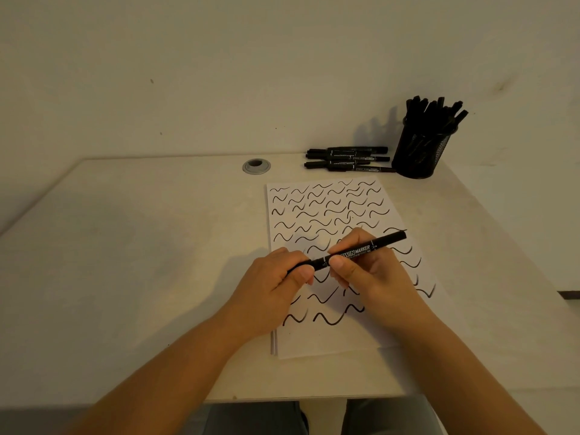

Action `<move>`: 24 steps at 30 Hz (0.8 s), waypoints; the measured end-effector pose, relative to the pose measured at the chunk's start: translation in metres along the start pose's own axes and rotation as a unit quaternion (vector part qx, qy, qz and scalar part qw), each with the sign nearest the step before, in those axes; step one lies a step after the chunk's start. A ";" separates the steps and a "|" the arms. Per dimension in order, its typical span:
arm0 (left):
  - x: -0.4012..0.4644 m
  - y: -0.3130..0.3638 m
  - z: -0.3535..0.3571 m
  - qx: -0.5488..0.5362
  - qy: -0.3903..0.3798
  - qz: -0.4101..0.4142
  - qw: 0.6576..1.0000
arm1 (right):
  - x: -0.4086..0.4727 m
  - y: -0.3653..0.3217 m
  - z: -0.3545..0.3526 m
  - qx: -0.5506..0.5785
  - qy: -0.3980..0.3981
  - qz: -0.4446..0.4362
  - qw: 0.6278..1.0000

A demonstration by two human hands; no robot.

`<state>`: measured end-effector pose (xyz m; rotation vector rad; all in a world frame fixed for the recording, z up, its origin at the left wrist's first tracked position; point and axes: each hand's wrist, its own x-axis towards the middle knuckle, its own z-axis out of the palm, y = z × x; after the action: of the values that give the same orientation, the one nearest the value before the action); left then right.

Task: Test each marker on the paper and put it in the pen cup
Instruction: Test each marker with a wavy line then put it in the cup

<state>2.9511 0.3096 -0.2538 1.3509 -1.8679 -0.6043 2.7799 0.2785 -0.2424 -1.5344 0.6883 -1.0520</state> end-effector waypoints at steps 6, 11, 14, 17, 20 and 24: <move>0.002 0.000 0.003 0.025 0.017 -0.008 0.999 | 0.003 0.004 0.002 -0.037 0.038 0.015 0.998; 0.001 0.005 0.000 -0.027 0.084 -0.038 0.995 | 0.005 0.002 0.002 -0.060 0.112 0.028 0.991; 0.007 0.012 -0.001 -0.065 0.137 -0.064 0.986 | 0.007 0.001 0.003 -0.075 0.160 0.051 0.983; 0.017 0.020 -0.001 -0.039 0.157 -0.070 0.984 | 0.007 -0.002 0.001 -0.118 0.209 0.026 0.970; 0.029 0.025 -0.005 0.028 0.157 -0.053 0.986 | 0.009 -0.014 -0.007 -0.261 0.239 -0.066 0.933; 0.048 0.039 -0.008 0.121 0.142 0.023 0.982 | 0.025 -0.030 -0.022 -0.462 0.161 -0.170 0.855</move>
<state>2.9266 0.2779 -0.2062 1.4586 -1.7720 -0.1519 2.7683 0.2537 -0.2067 -2.3937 1.3184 -1.3503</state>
